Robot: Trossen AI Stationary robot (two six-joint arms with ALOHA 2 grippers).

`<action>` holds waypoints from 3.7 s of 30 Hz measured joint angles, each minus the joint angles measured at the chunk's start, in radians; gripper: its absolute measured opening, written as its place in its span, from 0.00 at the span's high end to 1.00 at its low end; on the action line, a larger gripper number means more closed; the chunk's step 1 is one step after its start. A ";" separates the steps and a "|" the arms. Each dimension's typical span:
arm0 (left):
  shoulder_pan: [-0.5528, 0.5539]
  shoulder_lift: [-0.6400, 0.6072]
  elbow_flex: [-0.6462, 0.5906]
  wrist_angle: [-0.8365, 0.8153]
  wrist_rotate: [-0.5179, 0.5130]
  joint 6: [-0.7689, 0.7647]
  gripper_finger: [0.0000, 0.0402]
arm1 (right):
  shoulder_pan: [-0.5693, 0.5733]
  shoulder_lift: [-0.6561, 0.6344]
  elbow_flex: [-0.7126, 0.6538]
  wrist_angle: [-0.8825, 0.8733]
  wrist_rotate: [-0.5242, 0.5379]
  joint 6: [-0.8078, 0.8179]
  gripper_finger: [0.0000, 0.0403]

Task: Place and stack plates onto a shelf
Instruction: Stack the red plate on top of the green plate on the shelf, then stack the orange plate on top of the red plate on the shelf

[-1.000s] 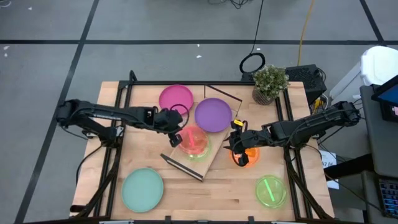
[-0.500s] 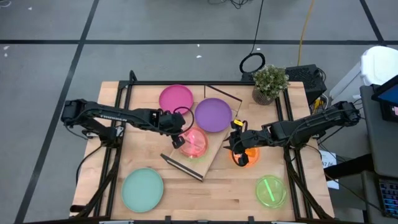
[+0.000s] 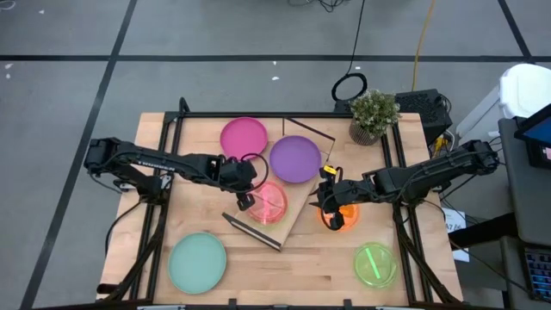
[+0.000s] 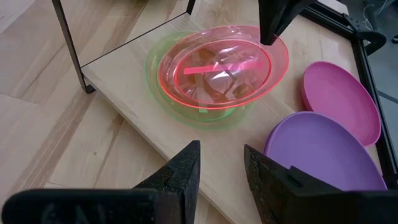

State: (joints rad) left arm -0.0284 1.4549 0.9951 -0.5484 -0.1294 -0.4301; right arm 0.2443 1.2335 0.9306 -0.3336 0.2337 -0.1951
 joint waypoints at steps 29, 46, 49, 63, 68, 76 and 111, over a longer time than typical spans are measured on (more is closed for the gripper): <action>-0.007 0.000 0.001 -0.006 -0.079 0.048 0.72 | 0.136 0.002 0.000 -0.092 0.111 0.295 0.73; -0.231 -0.048 0.001 -0.057 -0.137 0.040 0.72 | 0.382 0.218 0.000 -0.246 0.159 0.730 0.73; -0.287 -0.052 0.002 -0.048 -0.216 0.034 0.72 | 0.396 0.238 0.000 -0.246 0.159 0.752 0.73; -0.365 -0.170 0.002 -0.124 -0.389 0.006 0.72 | 0.399 0.236 0.000 -0.251 0.159 0.819 0.73; -0.416 -0.265 0.001 -0.213 -0.421 -0.062 0.72 | 0.399 0.236 0.000 -0.279 0.159 0.836 0.73; -0.593 -0.331 0.002 -0.384 -0.418 -0.287 0.72 | 0.399 0.236 0.000 -0.269 0.188 0.842 0.73; -0.884 -0.303 -0.131 -0.501 -0.446 -0.779 0.72 | 0.412 0.236 -0.287 -0.026 0.154 0.894 0.78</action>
State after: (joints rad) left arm -0.9127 1.1519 0.8645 -1.0496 -0.5758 -1.2091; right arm 0.6559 1.4696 0.6440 -0.3592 0.3882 0.6993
